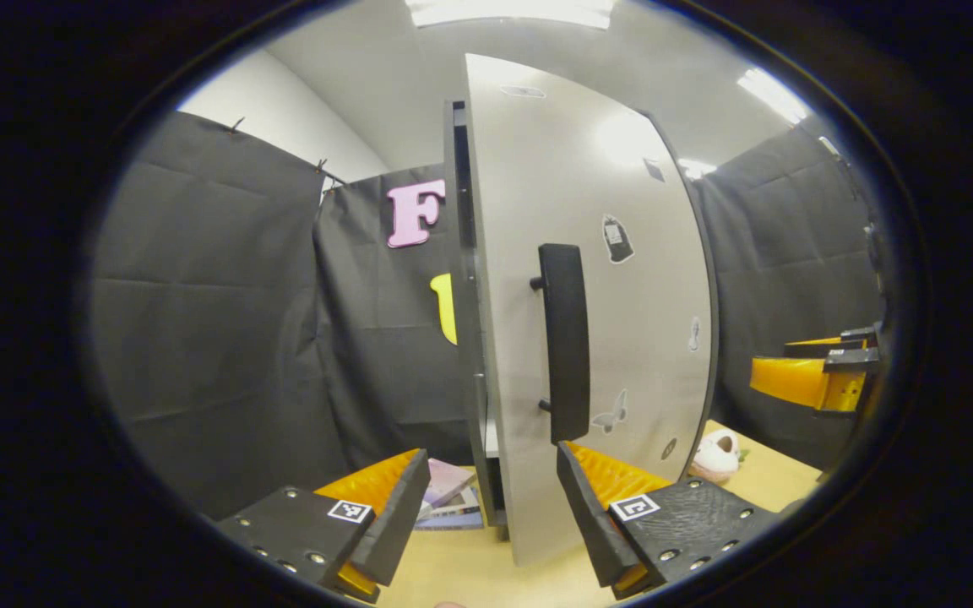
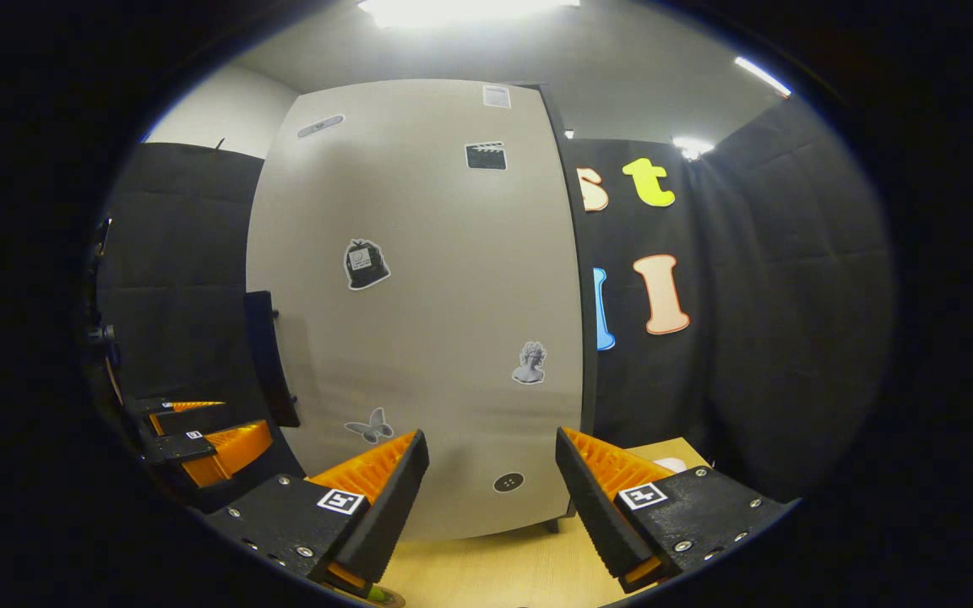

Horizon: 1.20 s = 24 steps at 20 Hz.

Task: Open the cabinet door with the right hand, grasp the bottle in the cabinet with the left hand and place it on the coaster, then close the cabinet door with the right hand.

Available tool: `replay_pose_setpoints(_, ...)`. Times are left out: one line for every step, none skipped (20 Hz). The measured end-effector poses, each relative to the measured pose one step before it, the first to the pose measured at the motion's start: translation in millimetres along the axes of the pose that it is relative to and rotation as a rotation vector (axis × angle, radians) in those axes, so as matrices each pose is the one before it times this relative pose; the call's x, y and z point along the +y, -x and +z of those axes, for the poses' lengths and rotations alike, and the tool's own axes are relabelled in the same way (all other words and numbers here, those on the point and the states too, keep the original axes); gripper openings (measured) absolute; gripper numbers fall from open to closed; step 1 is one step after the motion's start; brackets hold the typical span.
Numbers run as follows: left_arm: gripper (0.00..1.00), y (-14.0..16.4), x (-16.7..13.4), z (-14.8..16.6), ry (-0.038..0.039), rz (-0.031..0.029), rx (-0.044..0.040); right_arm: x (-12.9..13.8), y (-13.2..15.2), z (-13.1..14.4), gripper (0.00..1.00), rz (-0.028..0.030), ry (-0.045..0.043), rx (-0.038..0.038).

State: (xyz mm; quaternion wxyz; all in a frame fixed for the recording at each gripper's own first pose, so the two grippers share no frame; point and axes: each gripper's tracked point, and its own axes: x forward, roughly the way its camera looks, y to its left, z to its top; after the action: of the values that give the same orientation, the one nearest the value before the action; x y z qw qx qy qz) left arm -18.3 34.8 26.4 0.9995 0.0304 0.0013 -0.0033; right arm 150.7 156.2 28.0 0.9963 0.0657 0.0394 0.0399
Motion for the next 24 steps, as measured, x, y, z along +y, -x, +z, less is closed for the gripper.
replay_pose_setpoints(0.87, 1.37, 0.02, 2.83, -0.00268, 0.00254, -0.00211, -1.27, -0.25, -0.03, 0.93, -0.00431, 0.00085, 0.00166)
replay_pose_setpoints(0.87, -0.76, -0.75, 2.58, -0.00046, -0.00054, -0.00279, -1.41, -0.87, -1.05, 0.93, -0.00282, 0.00015, 0.00137)
replay_pose_setpoints(0.87, -2.28, -0.48, -0.07, 0.00113, -0.00073, -0.00472, -0.68, -1.09, -0.35, 0.93, -0.00641, -0.00094, 0.00009)
replay_pose_setpoints(0.91, -3.28, -1.98, 2.09, 0.001, -0.00255, -0.00419, -2.79, -1.41, -0.67, 0.93, -0.01423, 0.00132, -0.00066)
replay_pose_setpoints(0.9, -1.16, -0.97, 2.33, -0.00008, 0.00214, -0.00262, -1.19, -0.32, -0.88, 0.93, -0.00874, 0.00081, 0.00069)
replay_pose_setpoints(0.87, -2.18, -1.66, 3.04, 0.00339, 0.0023, -0.00669, 0.43, -1.83, -1.93, 0.93, -0.00956, 0.00029, 0.00227)
replay_pose_setpoints(0.87, -2.53, -4.91, 3.64, 0.00615, -0.00355, -0.00667, 2.25, -0.66, 0.15, 0.94, -0.00188, -0.00312, -0.0001)
replay_pose_setpoints(0.87, -2.4, -3.92, 3.91, 0.00682, -0.00199, -0.00539, 3.38, -1.33, -0.91, 0.93, -0.00264, -0.00084, -0.00179)
replay_pose_setpoints(0.87, -0.44, -3.42, 2.8, 0.00634, 0.00387, -0.00472, 2.37, -0.88, 0.18, 0.93, -0.00343, 0.00297, -0.0013)
replay_pose_setpoints(0.87, -1.4, -2.22, 2.91, 0.00752, 0.00278, -0.00368, 1.27, -1.54, -0.73, 0.94, -0.00473, 0.00859, 0.00058)
replay_pose_setpoints(0.87, -0.56, -3.56, 1.07, 0.01148, 0.00072, -0.00738, 2.62, -1.4, 1.11, 0.89, -0.00019, 0.00831, -0.00357)
replay_pose_setpoints(0.87, -0.74, -4.77, 3.25, 0.01475, -0.00548, -0.00987, 1.79, -2.57, 1.66, 0.94, -0.00102, 0.00353, -0.00782)
replay_pose_setpoints(0.87, -0.96, -4.99, 1.16, 0.00779, -0.00372, -0.0042, 1.49, -0.92, 3.1, 0.93, -0.00591, -0.00304, -0.00816)
replay_pose_setpoints(0.87, 0.66, -3.04, 2.84, 0.00513, -0.00302, -0.00989, 0.97, -0.94, 2.16, 0.93, -0.00739, -0.00575, -0.00534)
replay_pose_setpoints(0.87, -1.56, -5.12, 1.54, 0.00165, -0.00699, -0.00653, 2.84, -1.12, 2.14, 0.93, -0.00257, 0.00069, -0.00588)
replay_pose_setpoints(0.87, -1.32, -2.74, -0.46, -0.00285, 0.00063, 0.00391, 1.9, -2.35, 2.54, 0.93, -0.00535, 0.01164, -0.00448)
replay_pose_setpoints(0.86, -0.26, -0.79, 1.24, -0.00468, 0.00322, -0.00188, 0.89, -0.34, 0.66, 0.93, -0.00571, 0.01251, -0.00103)
replay_pose_setpoints(0.86, -1.01, 0.18, 3.13, -0.00665, 0.00265, -0.00476, 2.64, 0.2, -1.1, 0.94, -0.00063, 0.00562, 0.00077)
replay_pose_setpoints(0.86, 0.63, 0.36, 2.8, -0.00481, 0.00731, -0.00924, 3.69, 1.28, -0.47, 0.93, 0.00889, 0.00217, -0.00018)
replay_pose_setpoints(0.86, -1.63, -0.29, 1.32, -0.00007, -0.00381, -0.00597, 2.48, 0.73, -0.38, 0.93, 0.00572, 0.00537, -0.00186)
replay_pose_setpoints(0.86, 0.26, -2.1, -1.99, 0.00439, -0.00435, 0.00231, -0.55, 1.88, -0.02, 0.93, -0.00057, 0.00599, -0.00218)
replay_pose_setpoints(0.9, 0.61, -2.01, -1.05, 0.00687, -0.00597, 0.00565, -1.21, 0.7, -1.1, 0.93, 0.00069, 0.00098, 0.00141)
replay_pose_setpoints(0.9, 0.37, -0.64, -2.97, 0.00474, -0.00295, 0.00407, -0.72, 0.87, -0.7, 0.93, -0.00171, -0.00549, 0.00192)
replay_pose_setpoints(0.9, 0.6, 0.32, -0.52, 0.00327, -0.00254, 0.00068, -0.41, -0.41, -0.75, 0.93, 0.00029, -0.00797, 0.00168)
